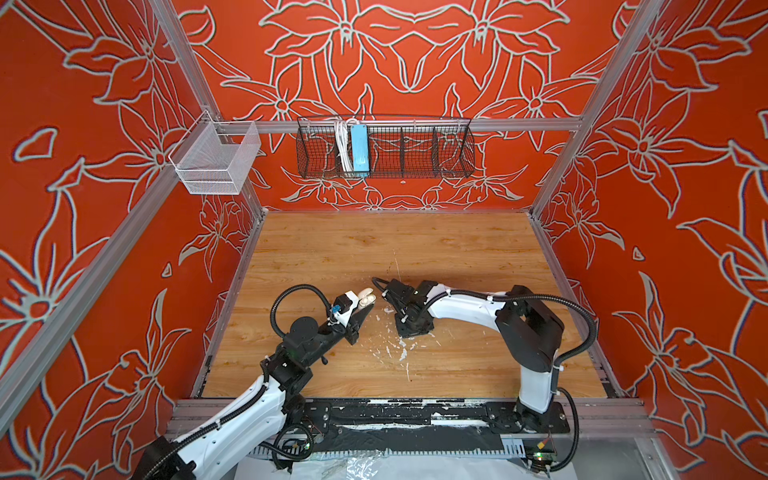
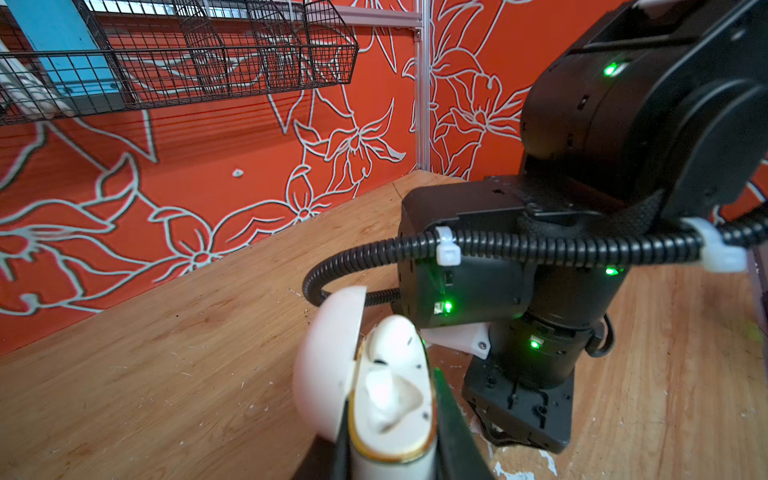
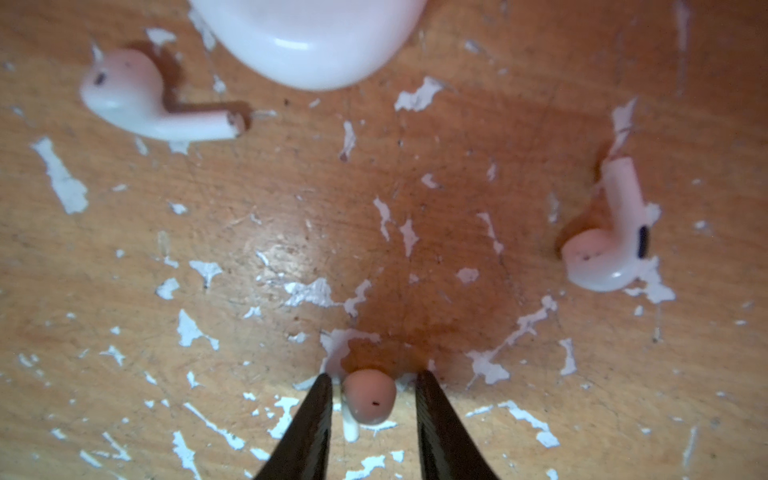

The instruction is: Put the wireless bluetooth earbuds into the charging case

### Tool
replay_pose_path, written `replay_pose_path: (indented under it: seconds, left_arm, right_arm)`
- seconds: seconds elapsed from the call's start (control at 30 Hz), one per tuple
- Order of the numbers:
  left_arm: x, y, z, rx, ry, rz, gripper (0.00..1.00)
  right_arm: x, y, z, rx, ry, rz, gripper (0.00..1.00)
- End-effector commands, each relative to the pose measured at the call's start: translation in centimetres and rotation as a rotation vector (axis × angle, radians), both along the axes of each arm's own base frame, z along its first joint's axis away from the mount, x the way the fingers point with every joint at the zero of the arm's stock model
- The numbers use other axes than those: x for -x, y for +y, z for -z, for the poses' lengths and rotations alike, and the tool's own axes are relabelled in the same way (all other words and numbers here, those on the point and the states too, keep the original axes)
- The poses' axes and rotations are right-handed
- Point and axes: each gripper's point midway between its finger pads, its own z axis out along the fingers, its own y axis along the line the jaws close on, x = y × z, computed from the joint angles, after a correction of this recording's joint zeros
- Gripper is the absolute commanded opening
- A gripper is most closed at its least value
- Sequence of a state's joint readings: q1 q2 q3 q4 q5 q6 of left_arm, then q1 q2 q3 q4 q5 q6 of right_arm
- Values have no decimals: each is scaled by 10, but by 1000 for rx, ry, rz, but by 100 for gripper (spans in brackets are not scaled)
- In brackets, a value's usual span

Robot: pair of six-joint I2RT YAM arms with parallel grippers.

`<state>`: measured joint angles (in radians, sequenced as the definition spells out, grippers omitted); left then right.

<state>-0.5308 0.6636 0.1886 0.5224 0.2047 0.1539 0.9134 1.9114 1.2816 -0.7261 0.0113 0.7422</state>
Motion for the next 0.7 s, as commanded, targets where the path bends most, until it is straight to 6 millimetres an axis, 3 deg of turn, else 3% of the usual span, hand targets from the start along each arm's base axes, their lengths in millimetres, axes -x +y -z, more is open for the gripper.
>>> replay_pose_path:
  seconds: [0.0, 0.67]
  left_arm:
    - [1, -1, -21, 23, -51, 9, 0]
    - [2, -2, -24, 29, -57, 13, 0]
  right_arm:
    - [-2, -1, 6, 21, 3, 25, 34]
    - [3, 6, 20, 41, 13, 8, 28]
